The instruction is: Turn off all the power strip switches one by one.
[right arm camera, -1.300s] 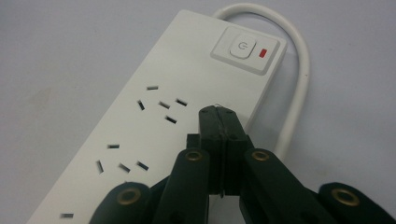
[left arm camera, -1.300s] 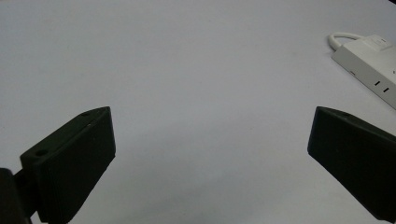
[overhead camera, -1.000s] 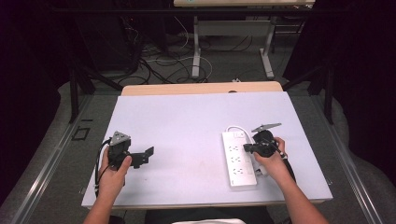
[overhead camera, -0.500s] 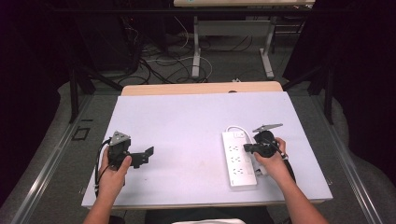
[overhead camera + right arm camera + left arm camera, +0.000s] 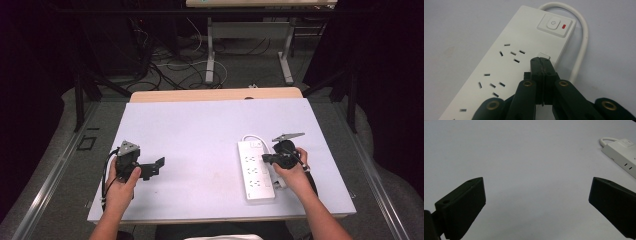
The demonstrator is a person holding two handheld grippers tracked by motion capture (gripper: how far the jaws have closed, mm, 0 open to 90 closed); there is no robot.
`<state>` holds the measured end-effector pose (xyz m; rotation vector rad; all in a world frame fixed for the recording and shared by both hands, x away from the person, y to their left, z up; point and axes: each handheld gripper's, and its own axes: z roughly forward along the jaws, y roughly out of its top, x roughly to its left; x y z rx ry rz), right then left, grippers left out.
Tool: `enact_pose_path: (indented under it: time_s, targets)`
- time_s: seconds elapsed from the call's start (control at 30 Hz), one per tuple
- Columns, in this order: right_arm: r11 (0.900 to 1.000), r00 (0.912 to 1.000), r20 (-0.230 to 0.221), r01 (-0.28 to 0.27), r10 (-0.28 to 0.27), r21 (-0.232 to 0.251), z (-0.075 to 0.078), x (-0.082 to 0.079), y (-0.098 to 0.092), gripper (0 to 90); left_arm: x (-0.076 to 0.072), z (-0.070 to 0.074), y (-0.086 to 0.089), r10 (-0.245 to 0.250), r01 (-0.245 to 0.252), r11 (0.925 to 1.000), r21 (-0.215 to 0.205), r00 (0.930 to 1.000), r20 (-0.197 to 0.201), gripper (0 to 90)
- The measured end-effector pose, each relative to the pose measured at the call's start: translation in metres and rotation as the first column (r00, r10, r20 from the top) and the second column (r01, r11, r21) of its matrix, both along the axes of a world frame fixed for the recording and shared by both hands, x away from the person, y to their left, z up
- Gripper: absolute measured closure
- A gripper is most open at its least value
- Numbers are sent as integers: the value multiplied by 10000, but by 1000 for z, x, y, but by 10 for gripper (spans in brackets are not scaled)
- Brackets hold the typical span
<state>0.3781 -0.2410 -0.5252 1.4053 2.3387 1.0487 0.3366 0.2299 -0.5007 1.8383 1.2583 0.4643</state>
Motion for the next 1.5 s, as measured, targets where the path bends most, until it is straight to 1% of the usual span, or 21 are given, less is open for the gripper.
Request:
enact_pose_path:
  time_s: [0.07, 0.1, 0.4, 0.47, 0.5, 0.53, 0.7, 0.77, 0.8, 0.83, 0.87, 0.9, 1.3, 1.47, 1.5]
  targets:
    - [10000, 10000, 23, -37, 38, -35, 2, -2, 0, 900, 0, 0, 0, 6, -6, 10000, -11, 10000, 2, 10]
    - [9999, 9999, 112, -101, 102, -98, 3, -2, -1, 900, 0, 0, 0, -4, 4, 10000, -1, 10000, 28, 9]
    - [9996, 9994, 241, -235, 238, -147, 9, -8, 0, 900, 0, 0, 0, -1, 1, 10000, 4, 10000, 11, 10]
    - [9995, 9993, 198, -308, 310, -104, 10, -10, 0, 900, 0, 0, 0, -10, 10, 10000, 6, 10000, 14, 10]
    - [9994, 9992, 260, -315, 318, -118, 10, -11, 0, 900, 0, 0, 0, -8, 8, 10000, 8, 10000, 14, 9]
    - [9994, 9993, 178, -332, 333, -78, 11, -12, 0, 900, 0, 0, 0, -15, 15, 10000, 3, 10000, 35, 10]
    - [9988, 9984, 296, -472, 477, -152, 12, -16, 0, 900, 0, 0, 0, -14, 14, 10000, 2, 10000, 15, 10]
    - [9989, 9988, 173, -463, 464, -74, 12, -19, 1, 900, 0, 0, 0, -10, 10, 10000, 1, 10000, 17, 9]
    - [9985, 9981, 309, -529, 533, -150, 12, -19, 0, 900, 0, 0, 0, -8, 8, 10000, 5, 10000, 9, 9]
    - [9988, 9986, 216, -486, 489, -112, 13, -21, 0, 900, 0, 0, 0, -31, 31, 10000, 15, 10000, 9, 9]
    - [9984, 9980, 315, -541, 545, -140, 13, -21, 0, 900, 0, 0, 0, -33, 33, 10000, 24, 10000, 11, 9]
    - [9986, 9984, 249, -507, 511, -147, 13, -22, 0, 900, 0, 0, 0, -34, 34, 10000, 21, 10000, 13, 9]
    - [9984, 9982, 230, -550, 553, -141, 12, -30, -4, 900, 0, 0, -1, -48, 48, 10000, 60, 10000, 4, 9]
    - [9983, 9983, 76, -570, 571, -124, 10, -32, -3, 900, 0, 0, -1, -27, 27, 10000, 15, 10000, 18, 9]
    - [9981, 9980, 139, -608, 610, -132, 9, -32, -3, 900, 0, 0, -1, -25, 25, 10000, 10, 10000, 15, 9]
